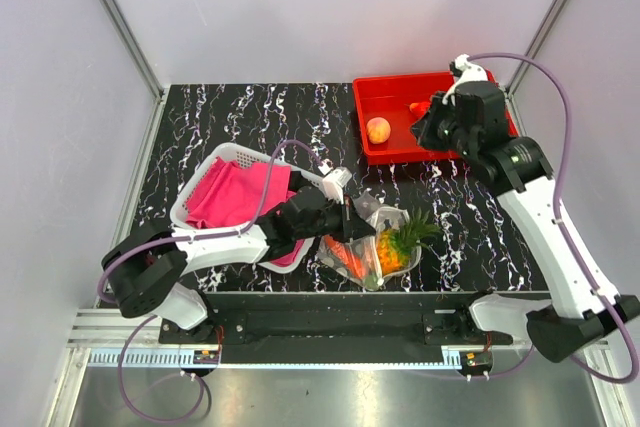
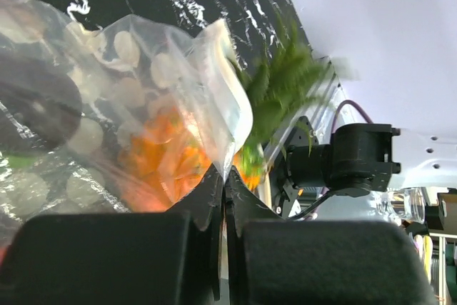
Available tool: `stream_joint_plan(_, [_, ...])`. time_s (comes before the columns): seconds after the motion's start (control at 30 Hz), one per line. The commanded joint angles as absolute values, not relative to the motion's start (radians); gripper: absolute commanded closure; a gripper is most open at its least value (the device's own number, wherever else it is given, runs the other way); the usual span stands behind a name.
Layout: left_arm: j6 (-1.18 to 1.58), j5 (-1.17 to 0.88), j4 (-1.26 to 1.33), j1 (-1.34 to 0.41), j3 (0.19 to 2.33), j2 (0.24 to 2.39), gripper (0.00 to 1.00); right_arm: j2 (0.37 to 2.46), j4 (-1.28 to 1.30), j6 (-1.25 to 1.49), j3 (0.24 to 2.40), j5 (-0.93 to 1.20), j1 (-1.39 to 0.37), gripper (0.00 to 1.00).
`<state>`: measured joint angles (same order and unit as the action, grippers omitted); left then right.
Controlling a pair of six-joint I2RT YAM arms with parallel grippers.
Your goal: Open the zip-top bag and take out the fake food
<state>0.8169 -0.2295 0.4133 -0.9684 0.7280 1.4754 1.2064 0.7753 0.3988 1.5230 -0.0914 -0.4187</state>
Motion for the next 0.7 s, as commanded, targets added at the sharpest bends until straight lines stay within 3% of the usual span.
stream_joint_plan(0.0, [0.801, -0.247, 0.480, -0.971, 0.759, 1.494, 1.00, 1.230, 0.767, 0.406, 1.514, -0.034, -0.419, 1.00])
stream_joint_plan(0.07, [0.790, -0.256, 0.471, -0.971, 0.770, 1.502, 1.00, 1.184, 0.781, 0.442, 1.381, -0.018, -0.419, 0.96])
stream_joint_plan(0.17, [0.787, -0.261, 0.471, -0.971, 0.770, 1.511, 1.00, 1.060, 0.804, 0.488, 1.192, -0.032, -0.419, 0.53])
stream_joint_plan(0.2, [0.788, -0.264, 0.479, -0.971, 0.769, 1.514, 1.00, 1.025, 0.810, 0.503, 1.152, -0.029, -0.419, 0.27])
stream_joint_plan(0.23, [0.788, -0.265, 0.482, -0.971, 0.769, 1.514, 1.00, 0.962, 0.834, 0.538, 1.085, -0.025, -0.419, 0.15])
stream_joint_plan(0.3, [0.788, -0.267, 0.488, -0.971, 0.767, 1.519, 1.00, 0.908, 0.856, 0.567, 1.025, -0.038, -0.419, 0.01])
stream_joint_plan(0.67, [0.821, -0.273, 0.529, -0.973, 0.752, 1.526, 1.00, 0.831, 0.712, 0.693, 0.758, 0.023, -0.419, 0.00])
